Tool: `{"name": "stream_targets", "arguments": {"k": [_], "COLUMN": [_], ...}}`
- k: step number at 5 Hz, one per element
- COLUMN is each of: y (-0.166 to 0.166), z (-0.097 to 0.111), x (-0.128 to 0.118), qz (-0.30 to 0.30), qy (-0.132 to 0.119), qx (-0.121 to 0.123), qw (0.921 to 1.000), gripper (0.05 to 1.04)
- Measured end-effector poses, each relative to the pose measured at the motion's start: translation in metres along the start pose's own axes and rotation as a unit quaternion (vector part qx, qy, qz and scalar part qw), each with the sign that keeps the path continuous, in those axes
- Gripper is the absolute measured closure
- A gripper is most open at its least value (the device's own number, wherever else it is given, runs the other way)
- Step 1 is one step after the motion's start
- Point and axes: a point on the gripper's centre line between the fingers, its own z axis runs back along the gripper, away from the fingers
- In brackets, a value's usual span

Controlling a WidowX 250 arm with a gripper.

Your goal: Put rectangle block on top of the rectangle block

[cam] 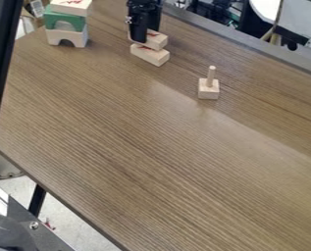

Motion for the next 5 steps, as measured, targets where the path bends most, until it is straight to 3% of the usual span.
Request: {"name": "stream_targets", "arguments": {"k": [5], "y": [0.009], "z": [-0.001], "x": [-0.002], "qz": [-0.009], "qy": [0.004], "qx": [-0.010], "qw": [0.9999], "gripper": [0.529]}}
